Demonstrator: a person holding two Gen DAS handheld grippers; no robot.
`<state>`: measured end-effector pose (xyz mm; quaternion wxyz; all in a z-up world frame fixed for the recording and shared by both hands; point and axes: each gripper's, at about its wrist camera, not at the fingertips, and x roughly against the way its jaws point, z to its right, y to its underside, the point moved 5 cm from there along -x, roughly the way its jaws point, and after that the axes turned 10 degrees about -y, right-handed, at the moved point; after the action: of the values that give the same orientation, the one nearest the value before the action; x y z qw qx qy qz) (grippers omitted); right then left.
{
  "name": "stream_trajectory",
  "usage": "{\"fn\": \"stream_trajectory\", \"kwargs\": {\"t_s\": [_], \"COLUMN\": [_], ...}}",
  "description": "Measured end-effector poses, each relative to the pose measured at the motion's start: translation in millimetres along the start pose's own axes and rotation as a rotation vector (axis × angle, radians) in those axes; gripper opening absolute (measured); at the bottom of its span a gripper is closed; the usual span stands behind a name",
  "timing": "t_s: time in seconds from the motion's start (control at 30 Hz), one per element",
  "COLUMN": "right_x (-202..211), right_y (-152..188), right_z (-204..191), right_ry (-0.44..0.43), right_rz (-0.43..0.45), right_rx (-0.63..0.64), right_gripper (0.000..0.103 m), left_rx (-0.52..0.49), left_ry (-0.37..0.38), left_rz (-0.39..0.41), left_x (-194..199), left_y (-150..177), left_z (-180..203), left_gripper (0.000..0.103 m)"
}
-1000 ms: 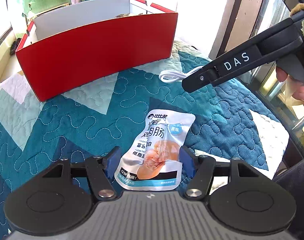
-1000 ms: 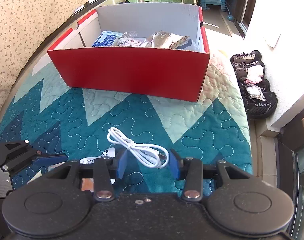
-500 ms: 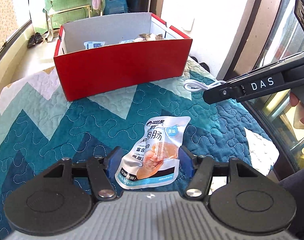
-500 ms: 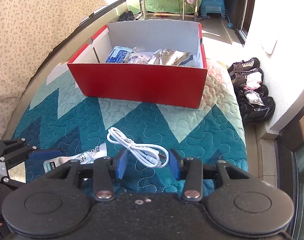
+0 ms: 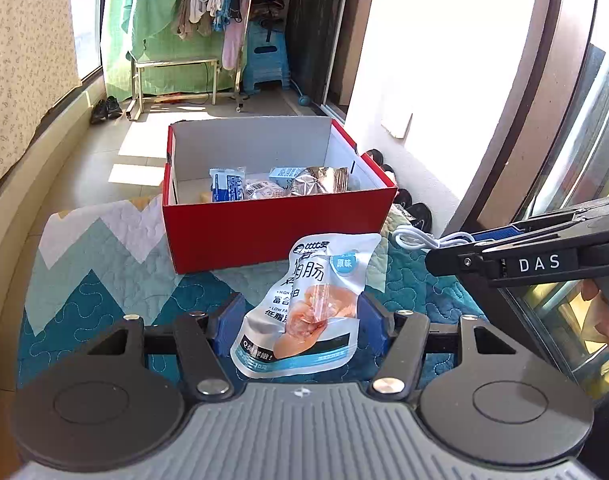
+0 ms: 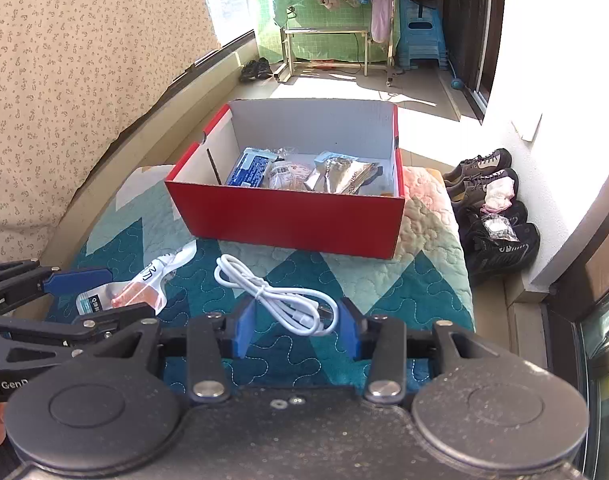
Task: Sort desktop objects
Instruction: 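Carry the white pouch and cable with both grippers over the shoebox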
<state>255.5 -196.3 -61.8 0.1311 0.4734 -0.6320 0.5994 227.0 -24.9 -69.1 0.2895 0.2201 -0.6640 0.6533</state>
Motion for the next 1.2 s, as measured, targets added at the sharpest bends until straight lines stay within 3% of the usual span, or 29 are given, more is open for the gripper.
{"fn": "stream_trajectory", "kwargs": {"t_s": [0.3, 0.6, 0.93, 1.2], "right_x": [7, -11, -54, -98], "right_y": [-37, -72, -103, -113], "right_z": [-1, -1, 15, 27], "right_ry": [0.004, 0.029, 0.057, 0.094], "right_rz": [0.064, 0.085, 0.078, 0.005], "right_rx": [0.037, 0.109, 0.099, 0.113], "right_gripper": [0.043, 0.043, 0.043, 0.043], "left_rx": [-0.015, -0.032, -0.077, -0.113], "left_ry": [-0.017, -0.031, -0.051, -0.053], "left_rz": [0.117, 0.139, 0.082, 0.015], "left_x": [4, -34, -100, -150], "left_y": [-62, -118, -148, -155], "left_z": [-3, -18, -29, -29], "left_gripper": [0.061, 0.061, 0.061, 0.061]}}
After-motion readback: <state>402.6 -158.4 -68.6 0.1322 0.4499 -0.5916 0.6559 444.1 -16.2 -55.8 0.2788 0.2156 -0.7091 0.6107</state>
